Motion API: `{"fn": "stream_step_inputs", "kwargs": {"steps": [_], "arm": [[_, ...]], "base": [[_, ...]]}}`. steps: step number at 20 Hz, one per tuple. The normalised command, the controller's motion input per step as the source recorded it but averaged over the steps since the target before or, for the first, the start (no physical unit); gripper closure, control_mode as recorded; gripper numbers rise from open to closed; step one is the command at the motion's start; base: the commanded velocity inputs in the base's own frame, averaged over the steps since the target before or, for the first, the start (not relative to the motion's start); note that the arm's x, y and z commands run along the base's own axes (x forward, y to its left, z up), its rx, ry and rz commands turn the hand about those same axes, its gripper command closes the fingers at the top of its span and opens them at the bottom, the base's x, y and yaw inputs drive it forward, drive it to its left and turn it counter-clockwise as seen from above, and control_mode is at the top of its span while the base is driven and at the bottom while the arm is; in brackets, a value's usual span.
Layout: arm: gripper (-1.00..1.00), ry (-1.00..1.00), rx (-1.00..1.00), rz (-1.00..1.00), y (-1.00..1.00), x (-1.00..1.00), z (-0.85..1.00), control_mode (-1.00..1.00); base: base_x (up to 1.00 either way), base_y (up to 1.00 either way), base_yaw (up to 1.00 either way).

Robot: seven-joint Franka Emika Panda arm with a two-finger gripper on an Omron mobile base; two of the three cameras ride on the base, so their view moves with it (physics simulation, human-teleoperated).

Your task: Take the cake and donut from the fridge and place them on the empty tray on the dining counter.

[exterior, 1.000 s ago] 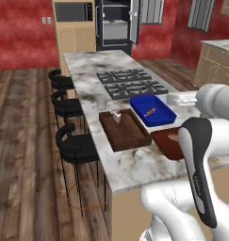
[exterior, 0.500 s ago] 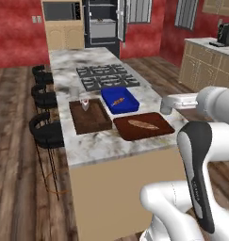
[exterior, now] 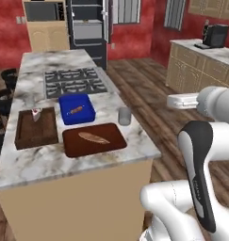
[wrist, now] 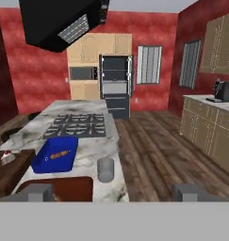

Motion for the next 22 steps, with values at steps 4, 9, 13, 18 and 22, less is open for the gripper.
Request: {"fn": "stream_step_inputs", "kwargs": {"steps": [4, 9, 13, 18, 22], "arm": [[-1.0, 0.0, 0.0, 0.0, 0.0, 0.0, 0.0, 1.0], [-1.0, 0.0, 0.0, 0.0, 0.0, 0.0, 0.0, 1.0], [-1.0, 0.0, 0.0, 0.0, 0.0, 0.0, 0.0, 1.0], [-1.0, 0.0, 0.0, 0.0, 0.0, 0.0, 0.0, 1.0], [-1.0, 0.0, 0.0, 0.0, 0.0, 0.0, 0.0, 1.0]], "base": [[0.38, -1.0, 0.08], [0.75, -1.0, 0.14], [0.97, -1.0, 0.25], [1.0, -1.0, 0.36], [1.0, -0.92, 0.36]]}}
